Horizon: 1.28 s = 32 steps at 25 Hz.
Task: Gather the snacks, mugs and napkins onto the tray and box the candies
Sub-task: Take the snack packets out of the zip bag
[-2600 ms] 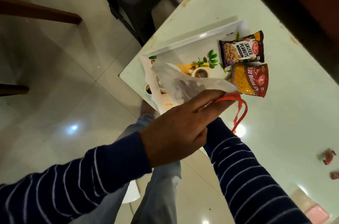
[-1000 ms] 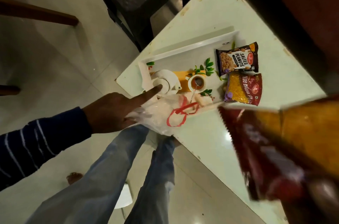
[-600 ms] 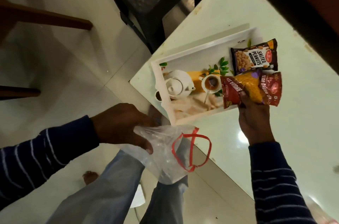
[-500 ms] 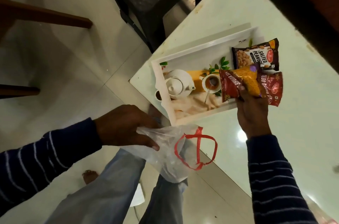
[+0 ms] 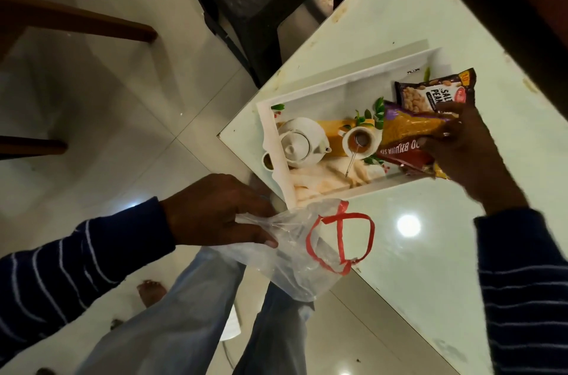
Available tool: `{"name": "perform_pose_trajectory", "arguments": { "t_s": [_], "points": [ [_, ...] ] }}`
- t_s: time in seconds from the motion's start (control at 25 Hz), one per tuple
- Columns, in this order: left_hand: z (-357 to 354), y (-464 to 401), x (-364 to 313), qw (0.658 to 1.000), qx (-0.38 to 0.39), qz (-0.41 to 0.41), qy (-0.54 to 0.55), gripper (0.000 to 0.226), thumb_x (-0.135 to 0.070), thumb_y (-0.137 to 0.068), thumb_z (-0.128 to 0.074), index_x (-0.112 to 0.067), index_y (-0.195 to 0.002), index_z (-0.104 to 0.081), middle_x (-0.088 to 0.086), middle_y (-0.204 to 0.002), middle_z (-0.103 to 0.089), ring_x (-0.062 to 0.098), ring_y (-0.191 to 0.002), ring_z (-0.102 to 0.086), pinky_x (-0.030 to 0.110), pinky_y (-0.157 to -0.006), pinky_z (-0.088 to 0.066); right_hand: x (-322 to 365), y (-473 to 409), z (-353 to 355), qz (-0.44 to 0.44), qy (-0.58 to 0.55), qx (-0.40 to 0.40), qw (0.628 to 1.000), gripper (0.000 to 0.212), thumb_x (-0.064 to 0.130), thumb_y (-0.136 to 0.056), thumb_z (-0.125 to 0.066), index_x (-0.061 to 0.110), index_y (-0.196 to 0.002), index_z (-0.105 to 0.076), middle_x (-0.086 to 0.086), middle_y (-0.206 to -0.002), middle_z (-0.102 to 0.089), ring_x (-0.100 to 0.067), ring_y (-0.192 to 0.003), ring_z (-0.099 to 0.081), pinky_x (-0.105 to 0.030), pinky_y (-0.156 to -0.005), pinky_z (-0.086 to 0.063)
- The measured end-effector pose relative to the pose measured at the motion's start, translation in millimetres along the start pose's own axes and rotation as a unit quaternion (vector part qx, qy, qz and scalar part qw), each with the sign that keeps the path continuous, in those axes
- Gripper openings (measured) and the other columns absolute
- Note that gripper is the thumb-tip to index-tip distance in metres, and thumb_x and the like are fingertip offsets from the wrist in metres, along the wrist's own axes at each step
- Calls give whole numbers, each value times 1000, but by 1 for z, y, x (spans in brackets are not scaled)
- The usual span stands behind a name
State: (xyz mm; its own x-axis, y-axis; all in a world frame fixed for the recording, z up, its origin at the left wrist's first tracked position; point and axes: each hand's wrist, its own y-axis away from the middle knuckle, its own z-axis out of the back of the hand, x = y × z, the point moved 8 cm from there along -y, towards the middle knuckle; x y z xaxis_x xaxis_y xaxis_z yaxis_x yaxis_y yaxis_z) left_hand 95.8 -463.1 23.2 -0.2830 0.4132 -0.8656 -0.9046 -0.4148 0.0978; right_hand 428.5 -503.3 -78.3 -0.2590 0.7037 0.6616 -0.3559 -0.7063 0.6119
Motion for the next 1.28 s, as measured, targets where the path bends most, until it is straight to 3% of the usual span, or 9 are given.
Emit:
{"name": "perform_pose_trajectory", "arguments": {
  "t_s": [0.24, 0.36, 0.44, 0.52, 0.68, 0.84, 0.96, 1.16, 1.28],
  "points": [
    [-12, -9, -6, 1000, 14, -2, -9, 63, -63, -97, -37, -16, -94, -79, -5, -81, -78, 8, -88, -62, 11, -62, -51, 46, -59, -28, 61, 480, 205, 851, 51, 11, -91, -64, 13, -138, -45, -17, -130, -56, -37, -115, -56, -40, -98, -45],
    [-21, -13, -3, 999, 38, 25, -16, 48, -58, -93, -50, -20, -95, -79, -7, -79, -77, 7, -67, -66, 8, -60, -48, 50, -66, -59, 108, 604, 208, 762, 27, 33, -96, -54, 24, -121, -49, -2, -128, -58, -31, -123, -53, -45, -103, -40],
    [-22, -14, 1, 999, 27, 40, -21, 49, -58, -93, -49, -18, -89, -77, -4, -75, -73, 10, -63, -65, 24, -59, -54, 62, -64, -69, 181, 631, 152, 739, 35, 10, -92, -56, 23, -124, -53, -8, -128, -61, -35, -117, -57, -44, -93, -46],
    [-17, -19, 9, 997, -3, 76, -16, 47, -55, -93, -51, -14, -81, -71, 0, -72, -66, 16, -69, -59, 37, -60, -52, 84, -49, -57, 261, 540, 18, 800, 47, -1, -87, -57, 18, -129, -60, -11, -130, -64, -37, -117, -57, -46, -91, -45],
    [2, -40, 15, 985, -65, 158, 32, 49, -49, -93, -53, -4, -77, -63, 8, -70, -63, 21, -70, -59, 44, -67, -49, 92, 62, 3, 217, 75, -124, 965, 37, 41, -101, -54, 18, -128, -64, 0, -127, -67, -18, -117, -64, -28, -93, -52],
    [15, -95, -10, 970, -52, 174, 165, 43, -40, -95, -62, -4, -72, -63, 14, -65, -63, 27, -63, -63, 49, -64, -51, 104, 162, -29, 207, 76, -56, 974, 89, 66, -76, -71, 32, -151, -36, 13, -152, -44, -8, -140, -43, -25, -112, -40],
    [3, -145, -58, 948, 14, 140, 286, 36, -31, -97, -63, -19, -62, -63, -9, -56, -60, 7, -50, -54, 21, -54, -46, 102, 175, -43, 158, 14, -4, 987, 109, 46, -60, -92, 50, -148, -28, 30, -148, -42, 6, -135, -45, -15, -105, -43],
    [-44, -201, -121, 921, -94, 123, 357, 60, -49, -80, -70, 8, -81, -52, 7, -70, -51, 12, -62, -52, 27, -62, -47, 55, 190, 22, 138, -185, -153, 961, 42, 33, -85, -70, 17, -123, -63, -1, -111, -72, -16, -102, -70, -32, -83, -59],
    [-98, -209, -172, 973, -105, 0, 205, 83, -65, -76, -70, -17, -137, -43, 3, -138, -49, 20, -126, -53, 37, -103, -49, -28, 222, 79, 58, -458, -128, 878, 27, 19, -84, -72, 4, -106, -70, -15, -89, -72, -21, -78, -74, -26, -66, -59]
  ]
}}
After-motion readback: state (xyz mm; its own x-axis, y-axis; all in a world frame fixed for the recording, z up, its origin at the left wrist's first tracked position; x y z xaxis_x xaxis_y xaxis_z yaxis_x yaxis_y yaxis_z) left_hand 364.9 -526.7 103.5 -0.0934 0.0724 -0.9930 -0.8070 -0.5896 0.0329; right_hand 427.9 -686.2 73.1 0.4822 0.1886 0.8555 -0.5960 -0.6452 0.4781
